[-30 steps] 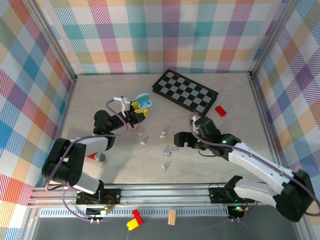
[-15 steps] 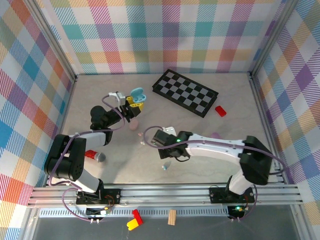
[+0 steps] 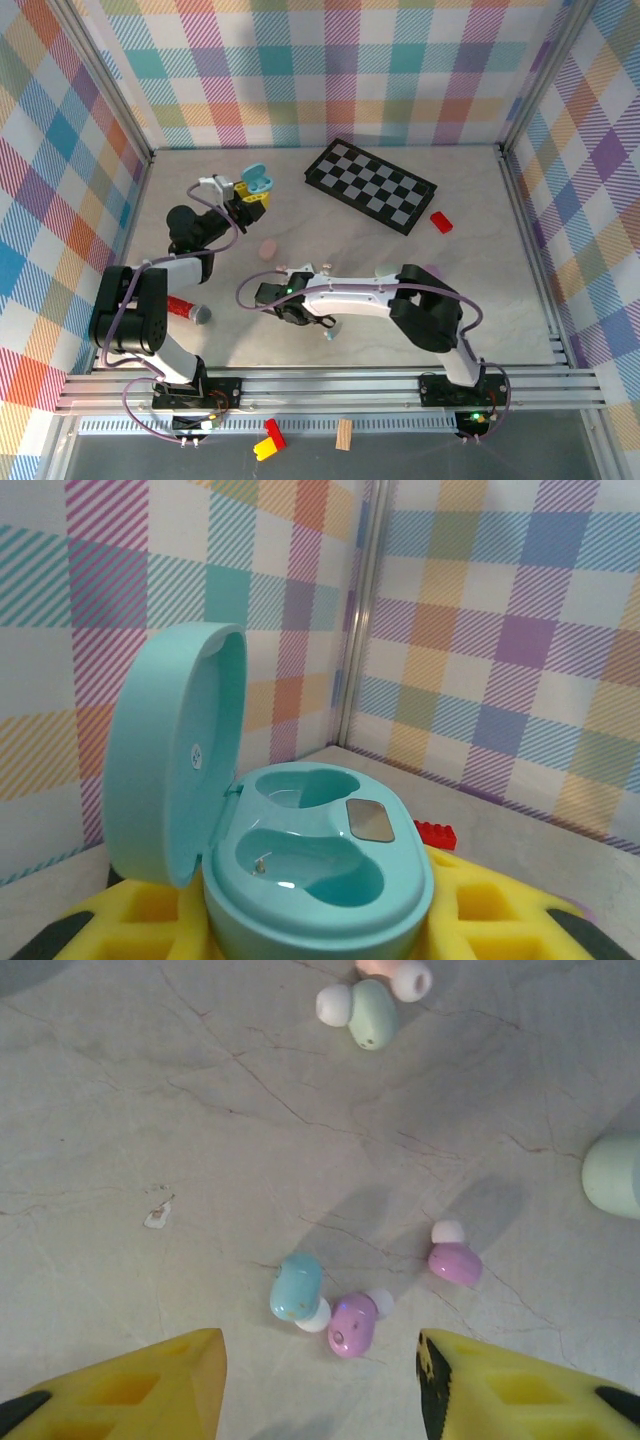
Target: Insert wireless bluetooth earbuds into charging case
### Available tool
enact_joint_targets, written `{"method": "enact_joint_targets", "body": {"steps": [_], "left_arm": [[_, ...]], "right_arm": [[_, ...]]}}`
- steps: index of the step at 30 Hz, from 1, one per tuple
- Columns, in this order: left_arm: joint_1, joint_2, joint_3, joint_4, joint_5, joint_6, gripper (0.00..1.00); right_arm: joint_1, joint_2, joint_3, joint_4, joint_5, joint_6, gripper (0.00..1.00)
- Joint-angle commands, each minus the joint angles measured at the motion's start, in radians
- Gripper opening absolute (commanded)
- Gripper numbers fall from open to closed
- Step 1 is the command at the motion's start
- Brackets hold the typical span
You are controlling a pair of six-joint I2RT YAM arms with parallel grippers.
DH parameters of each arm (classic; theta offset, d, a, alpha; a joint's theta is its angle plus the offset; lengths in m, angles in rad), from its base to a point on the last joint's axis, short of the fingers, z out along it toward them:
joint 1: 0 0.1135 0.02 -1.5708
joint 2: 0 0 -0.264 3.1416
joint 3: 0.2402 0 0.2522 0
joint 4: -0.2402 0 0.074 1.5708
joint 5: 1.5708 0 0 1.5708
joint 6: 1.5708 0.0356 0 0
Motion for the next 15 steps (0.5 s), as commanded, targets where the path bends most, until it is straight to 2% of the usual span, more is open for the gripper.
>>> {"method": "enact_joint_targets", "body": {"steps": [1, 9, 15], "left_arm": [[0.014, -0.013, 0.025, 0.058, 0.011, 0.0, 0.31], [0.014, -0.019, 0.022, 0.057, 0.014, 0.0, 0.31], [0.014, -0.021, 0.02, 0.058, 0.015, 0.004, 0.31]], "right_arm": [[0.004, 0.038, 0.044, -0.06, 0.031, 0.003, 0.48], [0.001, 0.097, 0.08, -0.061, 0.029, -0.021, 0.34], [-0.003, 0.125, 0.096, -0.073, 0.028, -0.024, 0.32]]}}
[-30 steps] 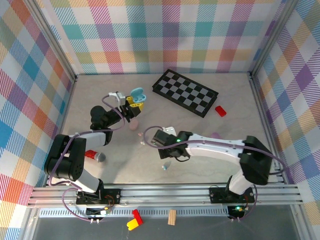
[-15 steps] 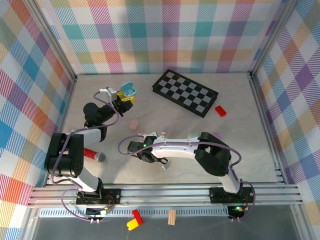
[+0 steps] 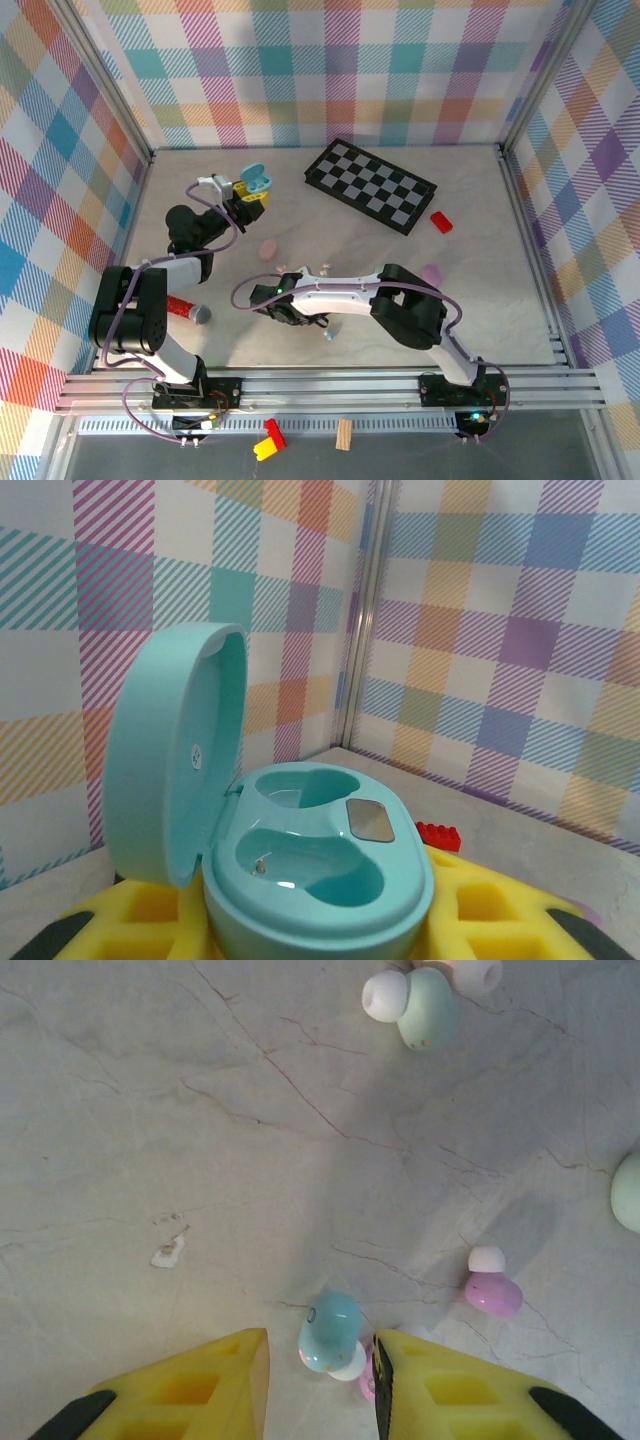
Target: Insert wireless bluetooth earbuds into charging case
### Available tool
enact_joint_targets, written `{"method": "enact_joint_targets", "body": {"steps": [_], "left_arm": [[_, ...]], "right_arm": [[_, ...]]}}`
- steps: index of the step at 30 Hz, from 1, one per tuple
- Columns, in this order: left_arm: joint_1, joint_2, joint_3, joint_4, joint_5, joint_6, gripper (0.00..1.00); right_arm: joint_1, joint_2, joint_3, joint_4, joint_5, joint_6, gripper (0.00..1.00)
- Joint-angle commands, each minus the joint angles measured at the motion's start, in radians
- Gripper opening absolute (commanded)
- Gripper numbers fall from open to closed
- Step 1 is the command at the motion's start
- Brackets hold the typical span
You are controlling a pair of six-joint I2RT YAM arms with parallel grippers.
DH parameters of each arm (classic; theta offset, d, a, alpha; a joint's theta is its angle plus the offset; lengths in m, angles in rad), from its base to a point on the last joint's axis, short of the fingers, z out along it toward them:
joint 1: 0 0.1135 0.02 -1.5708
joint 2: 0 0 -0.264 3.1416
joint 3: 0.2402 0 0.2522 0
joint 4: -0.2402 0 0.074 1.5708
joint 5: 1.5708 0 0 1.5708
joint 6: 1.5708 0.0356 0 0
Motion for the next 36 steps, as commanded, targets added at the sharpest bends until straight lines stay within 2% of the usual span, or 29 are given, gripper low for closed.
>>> {"method": "enact_joint_targets", "body": {"steps": [1, 23, 28, 36], "left_arm": [[0.012, -0.021, 0.019, 0.058, 0.016, 0.005, 0.31], [0.011, -0.018, 0.015, 0.057, 0.03, 0.009, 0.31], [0.012, -0.016, 0.012, 0.058, 0.035, 0.012, 0.31], [0.012, -0.018, -0.001, 0.057, 0.033, 0.017, 0.31]], "right_arm": [[-0.004, 0.025, 0.024, -0.04, 0.018, -0.005, 0.32], [-0.028, 0.06, 0.032, -0.063, 0.003, 0.006, 0.23], [-0.03, 0.055, 0.031, -0.053, -0.005, -0.002, 0.18], [-0.046, -0.098, -0.069, 0.09, -0.072, -0.021, 0.17]]}}
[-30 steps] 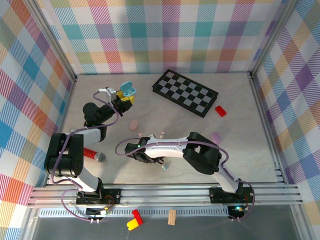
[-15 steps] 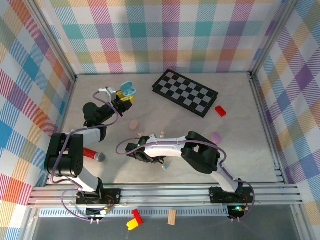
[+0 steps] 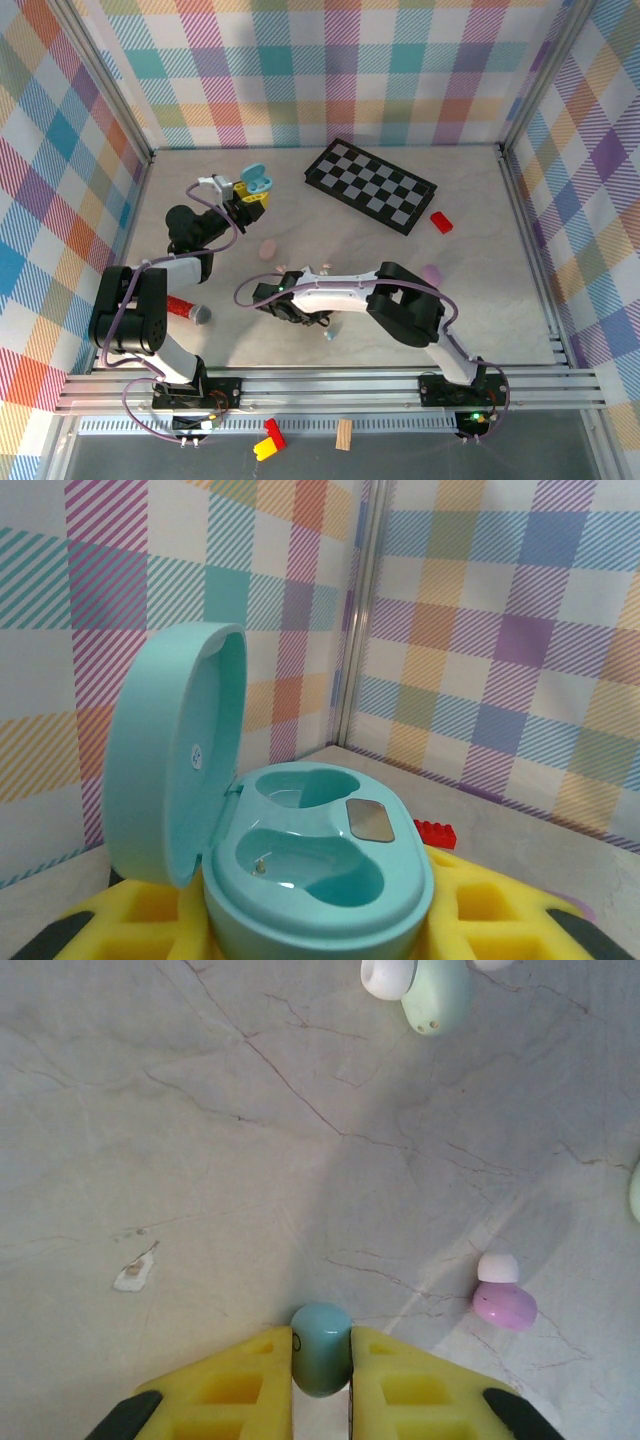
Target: Insert wireless bluetooth earbuds into charging case
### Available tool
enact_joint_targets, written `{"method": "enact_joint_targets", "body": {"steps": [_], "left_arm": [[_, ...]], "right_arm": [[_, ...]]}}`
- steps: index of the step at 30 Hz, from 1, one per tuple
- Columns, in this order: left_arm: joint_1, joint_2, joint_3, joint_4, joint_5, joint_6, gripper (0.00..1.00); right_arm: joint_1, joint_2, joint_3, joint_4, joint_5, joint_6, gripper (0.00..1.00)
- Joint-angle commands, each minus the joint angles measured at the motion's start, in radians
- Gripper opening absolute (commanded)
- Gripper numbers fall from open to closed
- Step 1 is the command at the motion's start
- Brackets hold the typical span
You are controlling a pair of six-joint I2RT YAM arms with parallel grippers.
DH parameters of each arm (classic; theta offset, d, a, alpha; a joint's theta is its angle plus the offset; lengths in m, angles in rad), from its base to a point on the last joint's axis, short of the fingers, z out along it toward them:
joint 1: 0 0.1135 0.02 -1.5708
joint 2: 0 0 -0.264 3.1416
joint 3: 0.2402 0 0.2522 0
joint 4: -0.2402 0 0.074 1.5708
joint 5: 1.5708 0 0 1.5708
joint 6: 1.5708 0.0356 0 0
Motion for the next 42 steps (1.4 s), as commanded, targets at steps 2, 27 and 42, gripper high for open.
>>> {"method": "enact_joint_targets", "body": {"steps": [2, 27, 42], "left_arm": [[0.011, -0.017, -0.003, 0.057, 0.019, 0.018, 0.31], [-0.141, -0.033, -0.06, 0.042, -0.009, 0.085, 0.3], [-0.38, -0.131, -0.098, -0.301, -0.118, 0.398, 0.32]], "right_arm": [[-0.027, -0.152, -0.079, 0.104, -0.069, -0.012, 0.17], [-0.427, -0.874, -0.655, 0.562, -0.666, 0.049, 0.18], [-0.538, -1.025, -0.613, 0.661, -0.927, 0.041, 0.2]]}}
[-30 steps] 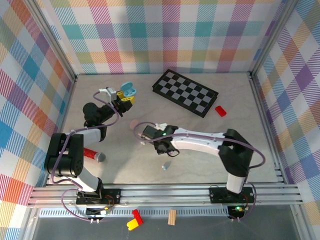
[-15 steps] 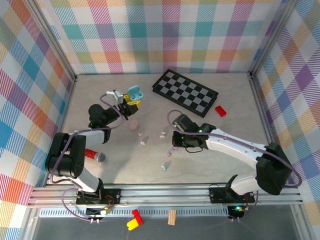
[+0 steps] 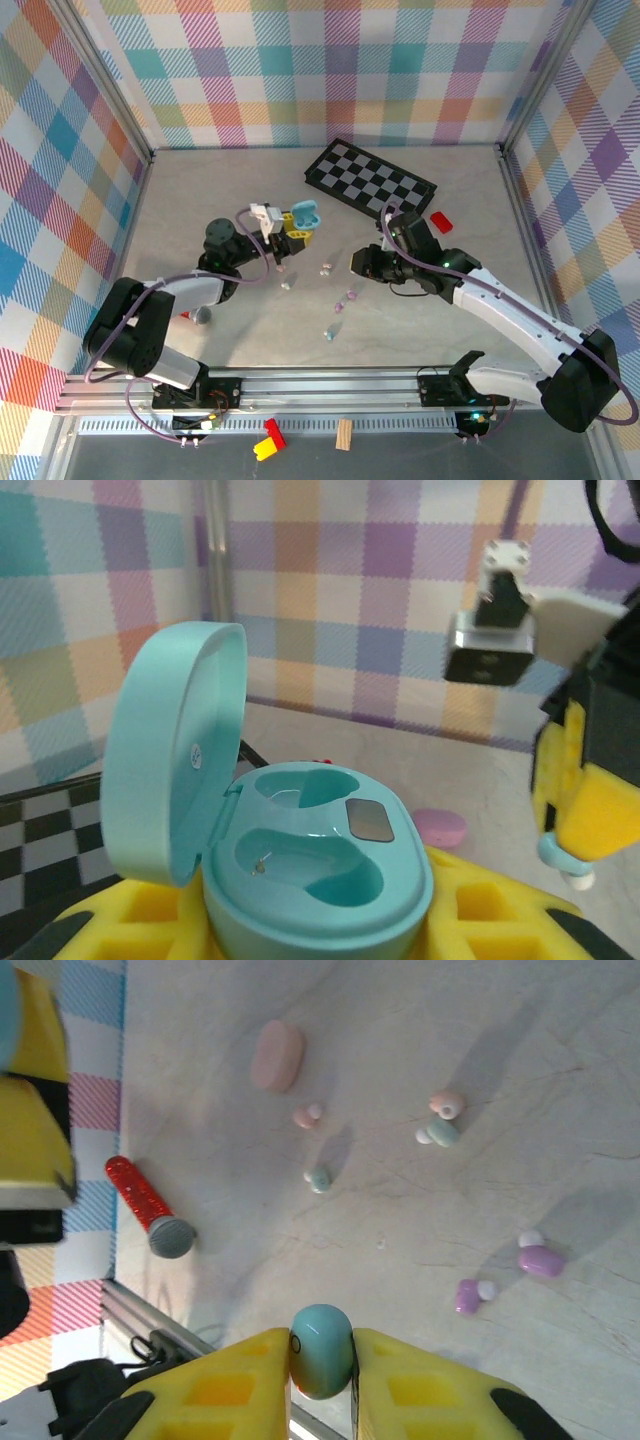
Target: Insert wireless bluetooth earbuds into charging case
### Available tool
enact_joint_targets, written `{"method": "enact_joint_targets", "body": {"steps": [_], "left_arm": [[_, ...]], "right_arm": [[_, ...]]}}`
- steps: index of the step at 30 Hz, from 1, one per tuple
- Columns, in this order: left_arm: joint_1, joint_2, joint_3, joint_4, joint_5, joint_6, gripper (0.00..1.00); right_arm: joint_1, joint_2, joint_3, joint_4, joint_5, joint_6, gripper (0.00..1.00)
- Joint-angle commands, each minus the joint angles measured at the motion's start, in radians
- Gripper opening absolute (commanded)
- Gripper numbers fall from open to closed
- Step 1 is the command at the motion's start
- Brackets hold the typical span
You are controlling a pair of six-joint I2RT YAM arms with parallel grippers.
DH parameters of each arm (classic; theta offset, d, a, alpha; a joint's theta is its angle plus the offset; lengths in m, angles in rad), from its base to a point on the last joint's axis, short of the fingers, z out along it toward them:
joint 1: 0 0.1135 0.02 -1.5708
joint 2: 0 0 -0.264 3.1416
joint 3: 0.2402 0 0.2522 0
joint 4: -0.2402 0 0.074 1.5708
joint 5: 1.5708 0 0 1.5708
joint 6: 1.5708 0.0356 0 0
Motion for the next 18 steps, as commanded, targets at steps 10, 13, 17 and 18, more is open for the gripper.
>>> {"method": "enact_joint_targets", "body": {"steps": [10, 13, 17, 18], "left_arm": [[-0.113, 0.04, -0.006, -0.013, -0.057, 0.11, 0.32], [-0.134, 0.045, -0.014, -0.009, -0.064, 0.111, 0.32], [-0.161, 0.045, -0.021, -0.005, -0.084, 0.116, 0.32], [-0.169, 0.047, -0.021, -0.003, -0.089, 0.117, 0.32]], "right_arm": [[-0.009, 0.02, 0.139, 0.076, -0.104, -0.021, 0.2], [-0.009, 0.036, 0.155, 0.091, -0.118, -0.012, 0.2], [-0.011, 0.05, 0.174, 0.107, -0.132, -0.002, 0.2], [-0.012, 0.055, 0.181, 0.101, -0.13, -0.005, 0.2]]}}
